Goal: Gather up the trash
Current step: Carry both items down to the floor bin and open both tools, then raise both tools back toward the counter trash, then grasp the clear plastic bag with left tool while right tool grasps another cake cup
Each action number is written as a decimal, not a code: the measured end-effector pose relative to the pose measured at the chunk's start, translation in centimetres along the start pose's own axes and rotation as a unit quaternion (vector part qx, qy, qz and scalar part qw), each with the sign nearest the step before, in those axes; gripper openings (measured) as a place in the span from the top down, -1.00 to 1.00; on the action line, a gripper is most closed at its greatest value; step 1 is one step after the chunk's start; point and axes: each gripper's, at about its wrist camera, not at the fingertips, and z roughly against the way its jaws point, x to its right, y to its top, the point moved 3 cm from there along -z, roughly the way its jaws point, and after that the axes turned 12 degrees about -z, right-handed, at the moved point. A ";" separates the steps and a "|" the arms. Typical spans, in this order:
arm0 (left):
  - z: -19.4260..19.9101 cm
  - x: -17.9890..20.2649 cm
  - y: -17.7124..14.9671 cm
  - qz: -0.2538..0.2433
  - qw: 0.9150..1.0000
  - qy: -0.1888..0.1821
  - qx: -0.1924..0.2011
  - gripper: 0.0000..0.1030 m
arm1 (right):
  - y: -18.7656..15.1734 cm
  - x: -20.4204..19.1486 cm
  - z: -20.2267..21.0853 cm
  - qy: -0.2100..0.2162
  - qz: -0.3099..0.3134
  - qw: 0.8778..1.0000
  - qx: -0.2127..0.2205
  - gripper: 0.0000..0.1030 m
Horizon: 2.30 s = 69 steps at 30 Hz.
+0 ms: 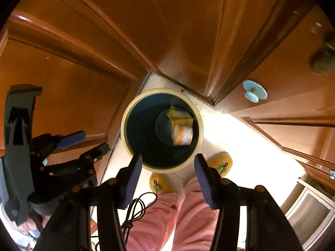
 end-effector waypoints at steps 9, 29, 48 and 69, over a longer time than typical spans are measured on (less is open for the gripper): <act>7.4 -0.4 -2.1 0.021 0.999 0.028 0.027 -0.06 | -2.6 0.1 6.2 0.010 -0.011 1.000 0.009 -0.02; 35.4 0.1 -3.6 0.018 0.979 0.052 0.196 -0.29 | -6.0 -4.2 30.6 0.038 0.019 0.985 0.165 -0.02; 49.4 3.7 2.3 -0.048 0.929 0.084 0.356 -0.46 | -4.0 -0.9 42.8 0.023 -0.025 0.946 0.322 -0.02; 41.0 6.7 20.4 0.083 0.960 -0.044 0.264 -0.52 | 15.2 7.0 43.8 0.094 0.015 0.954 0.285 -0.02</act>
